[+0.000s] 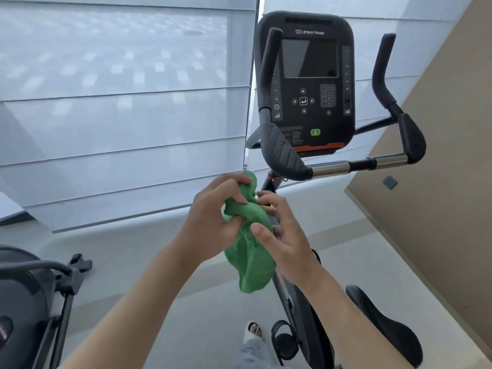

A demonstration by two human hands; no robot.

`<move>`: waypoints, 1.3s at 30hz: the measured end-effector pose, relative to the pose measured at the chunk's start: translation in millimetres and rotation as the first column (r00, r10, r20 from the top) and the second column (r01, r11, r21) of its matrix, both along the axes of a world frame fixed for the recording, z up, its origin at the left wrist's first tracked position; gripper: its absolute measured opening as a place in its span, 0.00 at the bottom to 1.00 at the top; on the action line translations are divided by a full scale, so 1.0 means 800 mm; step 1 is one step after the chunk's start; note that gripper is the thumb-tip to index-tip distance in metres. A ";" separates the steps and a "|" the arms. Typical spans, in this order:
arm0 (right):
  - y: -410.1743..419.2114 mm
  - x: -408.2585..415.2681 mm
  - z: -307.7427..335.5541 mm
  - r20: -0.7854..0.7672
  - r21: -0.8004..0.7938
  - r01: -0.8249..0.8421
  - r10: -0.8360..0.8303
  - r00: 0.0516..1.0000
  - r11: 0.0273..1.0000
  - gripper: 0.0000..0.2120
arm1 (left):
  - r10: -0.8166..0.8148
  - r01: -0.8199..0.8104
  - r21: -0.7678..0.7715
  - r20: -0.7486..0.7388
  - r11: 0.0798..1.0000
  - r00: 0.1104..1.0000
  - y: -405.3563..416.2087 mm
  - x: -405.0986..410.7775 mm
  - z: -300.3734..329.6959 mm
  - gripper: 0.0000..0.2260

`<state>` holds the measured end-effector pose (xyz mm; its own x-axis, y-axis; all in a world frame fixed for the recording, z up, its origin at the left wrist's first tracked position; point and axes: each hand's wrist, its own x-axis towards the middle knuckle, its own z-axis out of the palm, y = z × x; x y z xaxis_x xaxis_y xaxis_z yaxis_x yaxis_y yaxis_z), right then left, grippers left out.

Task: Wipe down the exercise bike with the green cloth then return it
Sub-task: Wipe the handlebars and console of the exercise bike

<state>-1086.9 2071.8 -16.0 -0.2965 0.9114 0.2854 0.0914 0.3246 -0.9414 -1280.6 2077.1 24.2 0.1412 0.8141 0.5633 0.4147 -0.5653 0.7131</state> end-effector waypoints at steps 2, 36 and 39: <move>0.033 0.004 0.010 -0.085 -0.038 -0.034 0.031 0.996 0.999 0.27 | -0.018 0.018 0.018 -0.014 1.000 1.000 0.034 0.008 0.017 0.12; 0.346 -0.082 0.162 -0.050 0.258 0.363 -0.363 0.930 0.895 0.05 | -0.179 0.173 0.081 0.085 0.982 0.980 0.415 -0.116 0.116 0.29; 0.352 -0.081 0.185 -0.013 0.317 0.456 -0.477 0.879 0.832 0.05 | -0.236 0.231 0.098 0.045 0.968 0.971 0.439 -0.111 0.117 0.28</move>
<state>-1151.4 2353.2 132.1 0.1152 0.8182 0.5632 0.3602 0.4940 -0.7914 -1369.1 2428.1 117.7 0.2874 0.7070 0.6461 0.2243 -0.7055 0.6723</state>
